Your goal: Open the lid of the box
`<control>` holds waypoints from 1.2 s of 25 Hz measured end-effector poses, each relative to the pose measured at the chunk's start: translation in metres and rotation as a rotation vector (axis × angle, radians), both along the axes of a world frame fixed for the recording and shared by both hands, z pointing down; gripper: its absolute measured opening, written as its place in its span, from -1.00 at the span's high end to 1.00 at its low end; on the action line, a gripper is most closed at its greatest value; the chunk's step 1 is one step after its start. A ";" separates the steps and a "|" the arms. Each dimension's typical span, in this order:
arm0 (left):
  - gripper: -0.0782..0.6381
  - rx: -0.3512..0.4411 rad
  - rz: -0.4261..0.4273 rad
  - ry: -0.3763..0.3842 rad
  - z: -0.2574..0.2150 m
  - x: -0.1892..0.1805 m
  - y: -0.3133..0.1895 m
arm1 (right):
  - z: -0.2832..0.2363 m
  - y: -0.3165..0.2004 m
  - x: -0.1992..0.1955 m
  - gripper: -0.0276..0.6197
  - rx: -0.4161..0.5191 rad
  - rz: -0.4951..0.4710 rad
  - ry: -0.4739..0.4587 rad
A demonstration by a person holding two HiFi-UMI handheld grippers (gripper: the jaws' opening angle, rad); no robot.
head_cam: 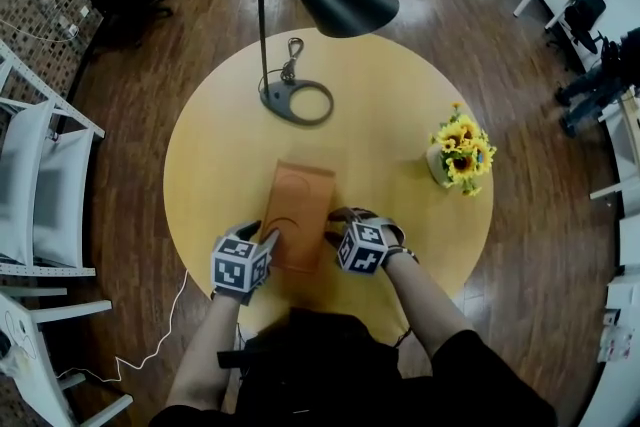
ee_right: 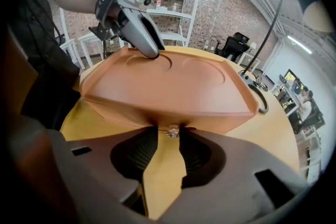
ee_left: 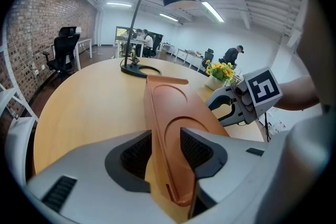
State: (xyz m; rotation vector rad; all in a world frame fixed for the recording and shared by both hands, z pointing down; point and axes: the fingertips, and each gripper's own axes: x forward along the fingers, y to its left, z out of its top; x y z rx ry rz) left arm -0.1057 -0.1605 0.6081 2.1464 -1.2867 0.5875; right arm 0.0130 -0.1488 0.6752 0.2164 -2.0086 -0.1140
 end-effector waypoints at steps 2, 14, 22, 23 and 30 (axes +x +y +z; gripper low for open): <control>0.33 -0.001 -0.001 -0.001 0.000 -0.001 0.000 | 0.001 -0.003 0.000 0.59 0.020 0.005 0.004; 0.33 -0.008 -0.011 -0.021 0.001 -0.002 0.000 | 0.000 -0.005 0.005 0.68 0.022 0.027 -0.022; 0.33 -0.002 -0.039 -0.031 0.002 -0.006 -0.001 | 0.003 -0.003 0.041 0.68 0.020 0.068 -0.018; 0.33 -0.002 -0.042 -0.030 0.002 -0.006 -0.001 | 0.006 -0.003 0.047 0.68 0.019 0.084 -0.015; 0.33 -0.008 -0.057 -0.024 0.005 -0.008 -0.001 | 0.005 -0.002 0.078 0.68 0.023 0.145 -0.019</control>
